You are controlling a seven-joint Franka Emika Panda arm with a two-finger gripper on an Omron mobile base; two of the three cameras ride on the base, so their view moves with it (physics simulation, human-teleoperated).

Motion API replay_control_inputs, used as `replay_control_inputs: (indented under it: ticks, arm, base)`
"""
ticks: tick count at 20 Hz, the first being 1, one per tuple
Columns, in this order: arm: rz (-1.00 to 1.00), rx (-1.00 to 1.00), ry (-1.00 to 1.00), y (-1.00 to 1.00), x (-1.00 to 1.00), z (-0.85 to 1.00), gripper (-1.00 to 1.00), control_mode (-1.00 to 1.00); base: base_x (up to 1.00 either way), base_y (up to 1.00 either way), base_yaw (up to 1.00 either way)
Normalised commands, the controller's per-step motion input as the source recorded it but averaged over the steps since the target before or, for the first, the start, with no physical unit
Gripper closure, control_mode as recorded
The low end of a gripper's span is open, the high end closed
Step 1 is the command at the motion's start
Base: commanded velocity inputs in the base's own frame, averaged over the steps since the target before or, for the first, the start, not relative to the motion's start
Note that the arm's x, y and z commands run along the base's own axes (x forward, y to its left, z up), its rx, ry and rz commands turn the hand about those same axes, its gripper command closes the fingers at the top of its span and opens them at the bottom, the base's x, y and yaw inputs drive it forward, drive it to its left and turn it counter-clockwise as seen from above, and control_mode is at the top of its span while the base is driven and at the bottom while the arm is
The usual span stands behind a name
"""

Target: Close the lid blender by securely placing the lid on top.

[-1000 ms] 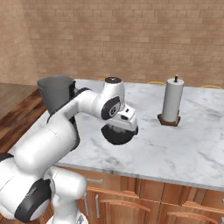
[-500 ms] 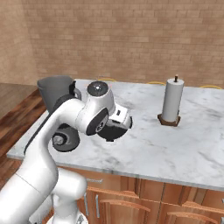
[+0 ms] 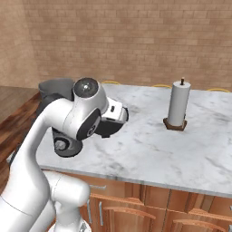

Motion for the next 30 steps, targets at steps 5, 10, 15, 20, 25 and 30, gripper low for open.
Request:
replay_control_inputs:
  ticks: [5,10,15,20,25,30]
  arm:
    - [0.06,0.00,0.00,0.24,-0.17,0.98,1.00,-1.00]
    - [0.02,0.00,0.00,0.41,-0.26,0.73,1.00,-1.00]
    - [0.01,0.00,0.00,0.65,-0.04,0.40,1.00,-1.00]
    - [0.02,0.01,0.01,0.76,0.00,0.25,1.00,-1.00]
    - [0.00,0.00,0.08,0.83,0.18,0.10,1.00,-1.00]
    - [0.00,0.00,0.19,0.62,0.56,0.11,1.00,-1.00]
  base:
    - [0.00,0.00,0.00]
    - [0.00,0.00,0.00]
    - [0.00,0.00,0.00]
    - [0.00,0.00,0.00]
    - [0.00,0.00,0.00]
    - [0.00,0.00,0.00]
